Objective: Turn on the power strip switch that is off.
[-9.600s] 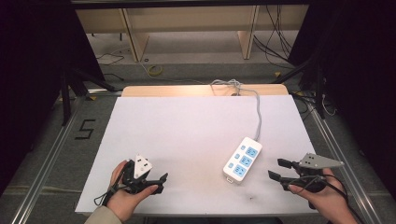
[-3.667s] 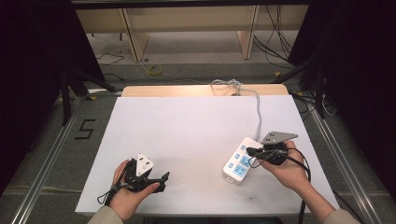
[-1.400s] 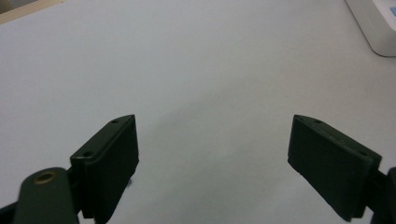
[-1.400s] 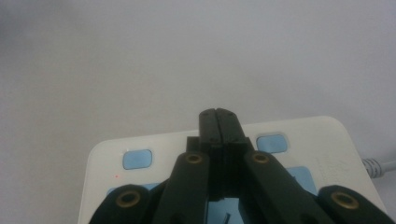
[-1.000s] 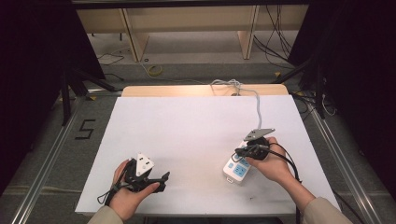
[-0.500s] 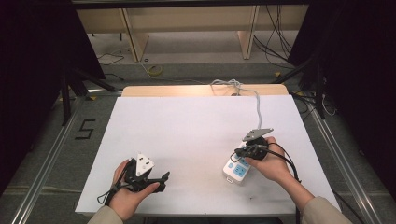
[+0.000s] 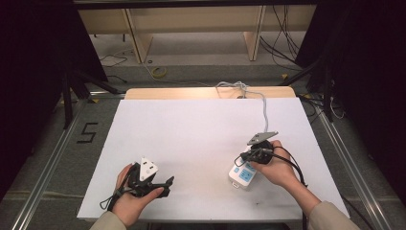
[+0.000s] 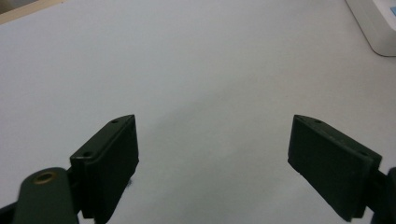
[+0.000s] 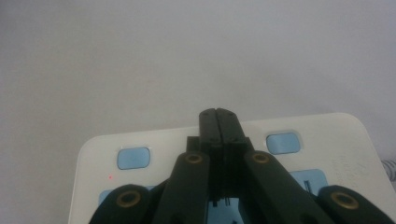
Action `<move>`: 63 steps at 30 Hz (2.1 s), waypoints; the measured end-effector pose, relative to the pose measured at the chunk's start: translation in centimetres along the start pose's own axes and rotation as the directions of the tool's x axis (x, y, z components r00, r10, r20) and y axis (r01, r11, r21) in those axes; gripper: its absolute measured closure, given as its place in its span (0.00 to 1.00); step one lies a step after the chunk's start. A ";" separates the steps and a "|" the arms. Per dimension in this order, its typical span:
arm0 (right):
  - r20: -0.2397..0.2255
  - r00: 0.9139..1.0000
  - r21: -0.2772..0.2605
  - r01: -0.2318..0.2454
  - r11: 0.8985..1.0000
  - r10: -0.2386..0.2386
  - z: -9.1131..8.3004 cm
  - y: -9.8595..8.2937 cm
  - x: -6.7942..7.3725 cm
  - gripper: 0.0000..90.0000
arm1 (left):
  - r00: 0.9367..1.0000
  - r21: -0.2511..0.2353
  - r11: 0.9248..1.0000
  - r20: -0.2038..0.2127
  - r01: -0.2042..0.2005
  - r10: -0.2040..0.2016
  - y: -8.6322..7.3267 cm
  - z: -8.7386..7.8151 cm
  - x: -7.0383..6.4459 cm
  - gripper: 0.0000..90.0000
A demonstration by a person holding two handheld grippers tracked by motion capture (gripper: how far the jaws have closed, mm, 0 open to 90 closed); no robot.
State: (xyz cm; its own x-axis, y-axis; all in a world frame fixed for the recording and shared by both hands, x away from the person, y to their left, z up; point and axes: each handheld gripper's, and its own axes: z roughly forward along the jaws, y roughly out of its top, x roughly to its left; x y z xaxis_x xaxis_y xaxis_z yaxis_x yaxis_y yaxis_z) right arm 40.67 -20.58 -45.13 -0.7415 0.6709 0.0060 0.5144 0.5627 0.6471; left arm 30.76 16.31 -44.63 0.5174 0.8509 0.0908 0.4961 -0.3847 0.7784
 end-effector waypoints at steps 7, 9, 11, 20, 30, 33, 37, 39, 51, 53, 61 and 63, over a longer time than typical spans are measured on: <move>0.007 1.000 0.015 -0.004 1.000 0.004 0.1 0.2 0.1 1.00 | 1.000 0.001 1.000 -0.001 -0.001 0.001 0.0 0.0 0.0 0.18; 0.008 1.000 0.016 -0.009 1.000 0.009 0.1 0.2 0.1 1.00 | 1.000 0.002 1.000 -0.001 0.001 -0.001 0.0 0.0 0.0 0.18; 0.004 1.000 0.020 -0.008 1.000 0.008 0.1 0.2 0.0 1.00 | 1.000 0.002 1.000 0.000 0.001 -0.001 0.0 0.0 0.0 0.18; 0.014 1.000 0.039 -0.007 0.999 0.007 0.2 0.5 0.2 1.00 | 1.000 0.001 1.000 -0.001 -0.001 0.001 0.0 0.0 0.0 0.18; 0.018 1.000 0.062 0.005 0.998 -0.006 0.3 0.7 0.3 1.00 | 1.000 0.006 1.000 -0.001 -0.003 0.003 0.0 0.0 0.0 0.18; 0.017 1.000 0.069 0.004 0.998 -0.006 0.2 0.8 0.3 1.00 | 1.000 0.008 1.000 -0.001 -0.003 0.003 0.0 0.0 0.0 0.18; 0.024 1.000 0.081 0.014 0.997 -0.016 0.3 0.9 0.4 1.00 | 1.000 0.008 1.000 -0.001 -0.003 0.003 0.0 0.0 0.0 0.18; 0.027 0.999 0.084 0.015 0.996 -0.017 0.3 1.0 0.4 1.00 | 1.000 0.008 1.000 -0.001 -0.003 0.003 0.0 0.0 0.0 0.18; 0.034 0.999 0.101 0.025 0.995 -0.028 0.4 1.2 0.5 1.00 | 1.000 0.007 1.000 -0.002 -0.005 0.005 0.0 0.1 0.0 0.18; 0.034 0.999 0.103 0.022 0.994 -0.025 0.4 1.2 0.5 1.00 | 1.000 0.007 1.000 -0.002 -0.005 0.005 0.0 0.1 0.0 0.18; 0.033 0.999 0.115 0.019 0.993 -0.023 0.4 1.4 0.5 1.00 | 1.000 0.007 1.000 -0.001 -0.004 0.004 0.0 0.1 -0.1 0.18; 0.037 0.999 0.117 0.023 0.993 -0.028 0.4 1.5 0.5 1.00 | 1.000 0.007 1.000 -0.001 -0.004 0.004 0.0 0.1 -0.1 0.18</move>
State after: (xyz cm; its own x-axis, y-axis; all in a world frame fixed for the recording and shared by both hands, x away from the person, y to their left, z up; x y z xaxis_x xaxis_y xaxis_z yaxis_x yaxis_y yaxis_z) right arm 41.25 -19.22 -44.52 -0.7392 0.6723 -0.0398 0.5438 0.6306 0.5537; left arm 30.81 16.22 -44.71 0.5189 0.8496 0.0945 0.4988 -0.3907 0.7737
